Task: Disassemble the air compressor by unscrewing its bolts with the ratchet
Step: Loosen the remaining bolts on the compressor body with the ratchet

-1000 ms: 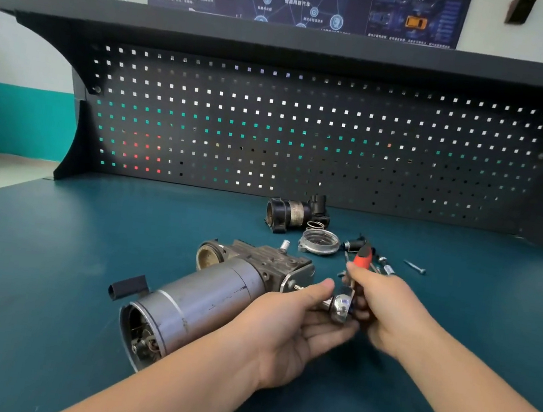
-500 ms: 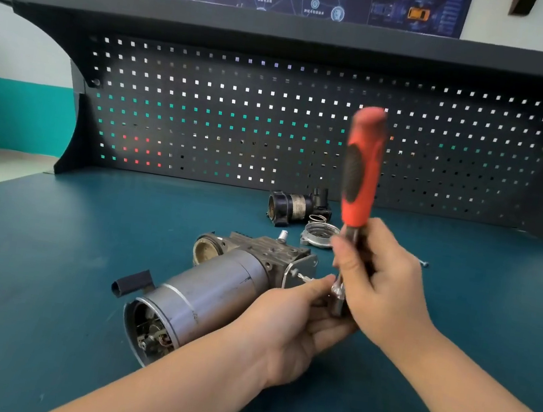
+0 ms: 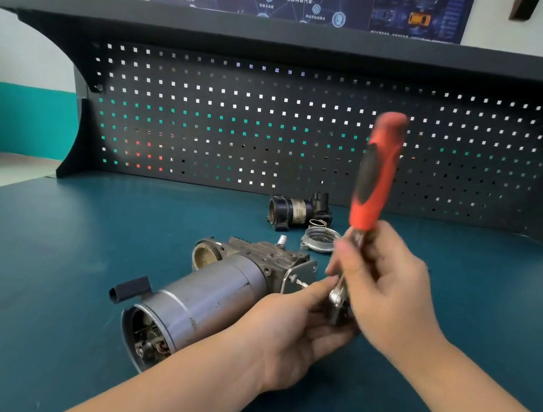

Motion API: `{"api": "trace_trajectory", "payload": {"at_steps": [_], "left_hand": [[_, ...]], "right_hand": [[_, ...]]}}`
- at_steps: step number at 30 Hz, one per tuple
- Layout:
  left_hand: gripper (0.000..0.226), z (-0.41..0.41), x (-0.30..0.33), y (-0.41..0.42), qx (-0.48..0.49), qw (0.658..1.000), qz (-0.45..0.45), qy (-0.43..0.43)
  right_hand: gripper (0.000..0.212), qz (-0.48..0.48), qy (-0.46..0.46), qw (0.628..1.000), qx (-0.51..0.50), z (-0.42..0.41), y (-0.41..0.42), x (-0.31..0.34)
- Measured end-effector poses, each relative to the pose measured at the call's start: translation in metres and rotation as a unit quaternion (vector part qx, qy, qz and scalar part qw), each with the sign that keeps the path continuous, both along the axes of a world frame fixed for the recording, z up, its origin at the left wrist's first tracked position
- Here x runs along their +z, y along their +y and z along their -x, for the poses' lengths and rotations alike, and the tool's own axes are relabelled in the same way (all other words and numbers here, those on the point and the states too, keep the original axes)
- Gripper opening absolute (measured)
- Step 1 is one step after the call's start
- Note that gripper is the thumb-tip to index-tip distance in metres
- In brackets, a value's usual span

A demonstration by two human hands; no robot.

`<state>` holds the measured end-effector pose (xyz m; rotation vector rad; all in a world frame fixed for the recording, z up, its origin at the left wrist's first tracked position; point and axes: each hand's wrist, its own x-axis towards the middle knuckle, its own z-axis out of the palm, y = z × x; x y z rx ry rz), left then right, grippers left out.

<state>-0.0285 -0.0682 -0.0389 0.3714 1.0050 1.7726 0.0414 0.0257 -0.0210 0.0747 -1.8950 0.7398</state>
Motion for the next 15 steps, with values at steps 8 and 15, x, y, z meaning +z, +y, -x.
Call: {"api": "trace_trajectory", "payload": {"at_steps": [8,15], "left_hand": [[0.018,-0.001,0.001,0.000,-0.010,1.000,-0.011,0.001],[0.025,0.000,0.000,0.002,-0.020,1.000,0.009,-0.006]], "right_hand": [[0.010,-0.058,-0.008,0.998,-0.002,0.002,-0.003,-0.003],[0.027,0.591,-0.119,0.797,0.031,0.022,0.028,-0.014]]}}
